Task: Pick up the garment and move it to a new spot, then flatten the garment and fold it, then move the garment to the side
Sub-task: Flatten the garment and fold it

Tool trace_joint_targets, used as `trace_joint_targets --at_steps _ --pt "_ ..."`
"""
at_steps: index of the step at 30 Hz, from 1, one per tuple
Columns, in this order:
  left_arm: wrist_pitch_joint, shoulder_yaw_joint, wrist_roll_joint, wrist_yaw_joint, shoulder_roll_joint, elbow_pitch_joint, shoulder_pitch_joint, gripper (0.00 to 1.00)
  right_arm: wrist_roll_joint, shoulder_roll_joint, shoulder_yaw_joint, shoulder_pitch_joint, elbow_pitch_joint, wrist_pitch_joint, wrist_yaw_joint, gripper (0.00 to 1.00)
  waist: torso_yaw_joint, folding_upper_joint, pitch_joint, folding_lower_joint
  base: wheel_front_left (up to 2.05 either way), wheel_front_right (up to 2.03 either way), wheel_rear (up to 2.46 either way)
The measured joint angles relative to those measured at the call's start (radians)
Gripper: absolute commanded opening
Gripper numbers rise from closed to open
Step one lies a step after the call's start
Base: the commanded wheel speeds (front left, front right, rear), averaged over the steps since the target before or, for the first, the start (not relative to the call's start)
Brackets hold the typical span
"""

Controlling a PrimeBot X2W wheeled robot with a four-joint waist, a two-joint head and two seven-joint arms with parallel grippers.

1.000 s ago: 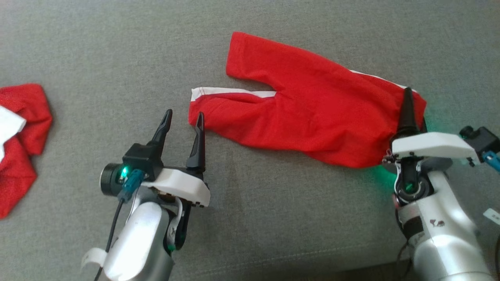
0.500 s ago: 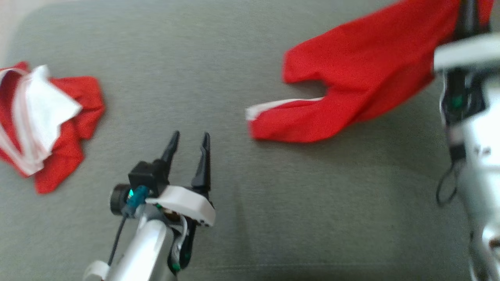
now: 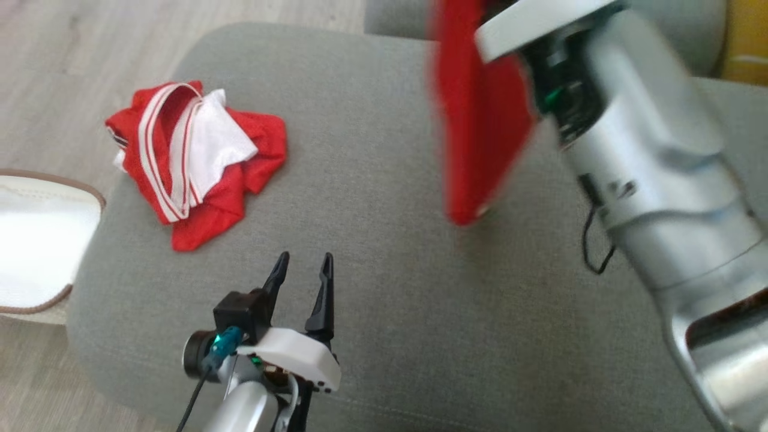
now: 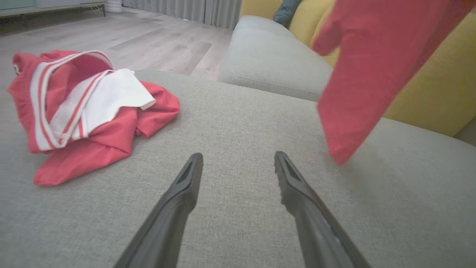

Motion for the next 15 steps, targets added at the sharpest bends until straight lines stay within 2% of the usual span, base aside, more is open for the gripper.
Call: trace_joint_targets --at_steps 4,6,9,12,14,15 --pt "0.000 0.019 0.000 0.008 0.002 -0.007 0.008 1.00 0.044 -0.030 0.170 0.035 -0.074 -0.003 0.000 0.00 -0.014 0.0000 -0.009 0.0000 0.00 0.00 0.00" --pt "0.000 0.023 0.002 0.007 0.002 -0.010 0.007 1.00 0.059 -0.094 0.245 0.104 -0.088 -0.002 0.001 0.00 -0.035 0.0000 -0.004 0.0000 0.00 0.00 0.00" --pt "0.000 0.025 0.005 0.002 0.002 -0.009 0.004 1.00 0.064 -0.224 0.325 0.248 -0.055 -0.006 0.001 0.00 -0.073 0.0000 0.012 0.0000 0.00 0.00 0.00" --pt "0.000 0.026 0.016 0.000 0.002 -0.005 -0.004 1.00 0.063 -0.315 0.348 0.376 0.009 -0.027 0.001 0.00 -0.109 0.0000 0.029 0.0000 0.00 0.00 0.00" --pt "0.000 0.028 0.022 -0.007 0.002 0.003 -0.014 1.00 0.055 -0.339 0.350 0.423 0.050 -0.039 0.001 0.49 -0.130 0.0000 0.040 0.0000 0.00 0.00 0.00" --pt "0.000 0.031 0.022 -0.007 0.002 0.005 -0.019 1.00 0.051 -0.340 0.344 0.436 0.068 -0.042 0.001 0.96 -0.140 0.0000 0.045 0.0000 0.00 0.00 0.00"
